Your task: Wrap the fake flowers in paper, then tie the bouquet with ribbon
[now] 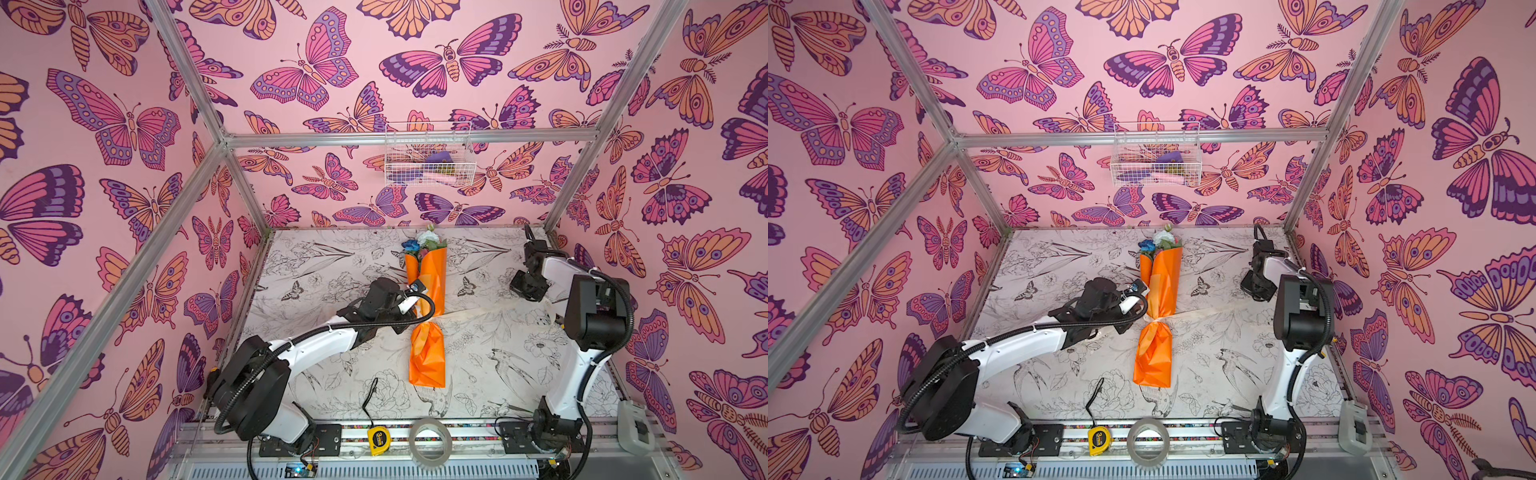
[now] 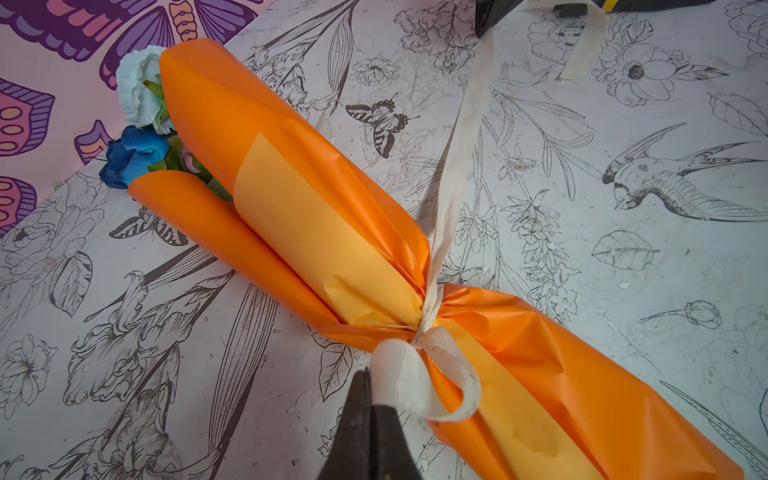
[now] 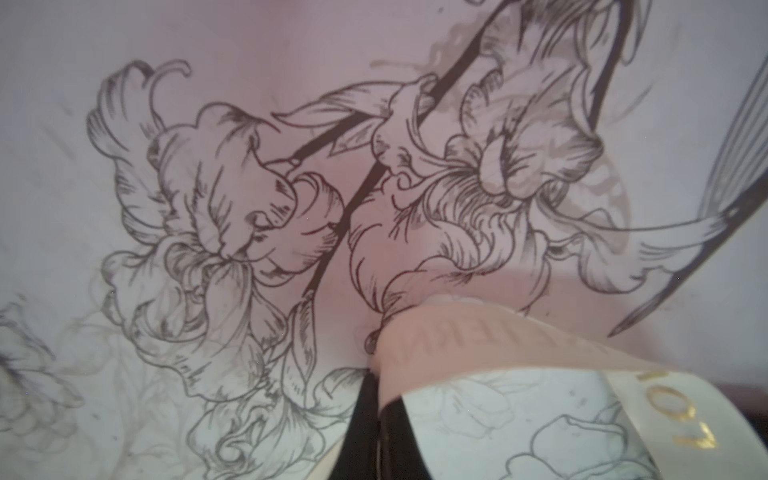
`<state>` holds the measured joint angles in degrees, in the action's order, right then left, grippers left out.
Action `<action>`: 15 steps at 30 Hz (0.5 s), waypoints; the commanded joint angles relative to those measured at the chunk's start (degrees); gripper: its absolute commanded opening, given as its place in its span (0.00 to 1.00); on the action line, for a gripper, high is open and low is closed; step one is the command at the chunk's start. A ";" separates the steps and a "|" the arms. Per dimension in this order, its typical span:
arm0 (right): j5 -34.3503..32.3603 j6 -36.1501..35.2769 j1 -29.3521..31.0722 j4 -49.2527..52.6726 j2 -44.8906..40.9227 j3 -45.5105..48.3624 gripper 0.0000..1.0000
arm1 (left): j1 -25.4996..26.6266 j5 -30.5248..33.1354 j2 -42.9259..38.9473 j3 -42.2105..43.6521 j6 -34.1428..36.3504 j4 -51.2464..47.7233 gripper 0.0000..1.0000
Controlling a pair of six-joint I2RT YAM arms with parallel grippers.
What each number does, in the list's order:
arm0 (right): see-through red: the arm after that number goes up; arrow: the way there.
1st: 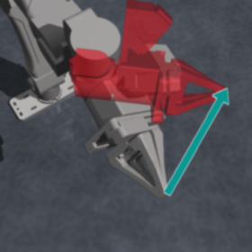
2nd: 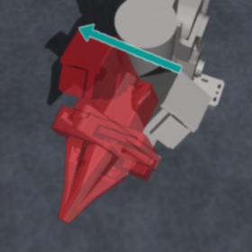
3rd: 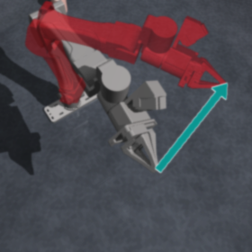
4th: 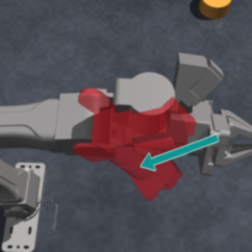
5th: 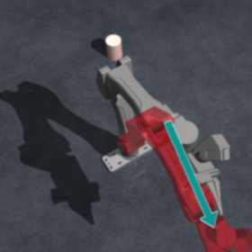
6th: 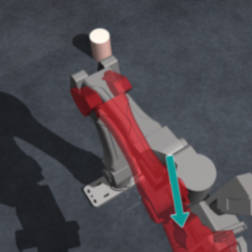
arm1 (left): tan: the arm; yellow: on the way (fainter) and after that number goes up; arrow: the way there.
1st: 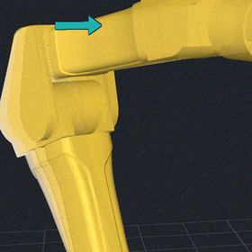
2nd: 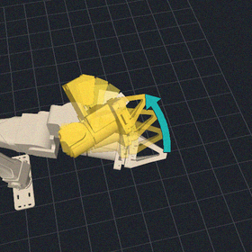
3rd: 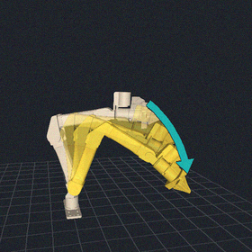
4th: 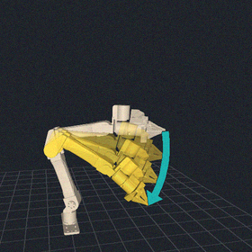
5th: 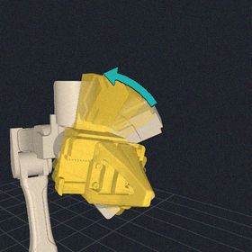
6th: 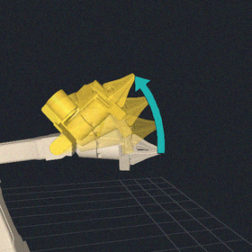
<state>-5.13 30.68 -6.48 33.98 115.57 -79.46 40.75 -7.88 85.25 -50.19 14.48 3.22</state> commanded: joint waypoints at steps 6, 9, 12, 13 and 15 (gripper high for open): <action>5.65 -4.19 1.09 -0.26 -8.17 0.18 0.00 | 0.64 -0.21 1.23 -0.78 0.81 1.96 0.00; 6.22 -5.37 2.89 0.66 -15.59 0.72 0.00 | 0.92 0.55 2.42 -1.11 1.20 2.32 0.00; 8.51 -6.73 5.47 1.60 -22.50 0.40 0.00 | 1.25 1.08 3.39 -1.73 2.24 2.95 0.00; 10.06 -6.94 6.44 1.78 -24.72 0.15 0.00 | 1.43 1.11 3.52 -1.73 2.67 3.50 0.00; 13.19 -7.03 8.53 1.63 -28.92 -0.34 0.00 | 1.91 1.24 3.78 -1.84 3.46 4.66 0.00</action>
<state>3.11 25.65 -0.12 34.04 90.45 -78.50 42.00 -7.29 88.33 -50.78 16.05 5.19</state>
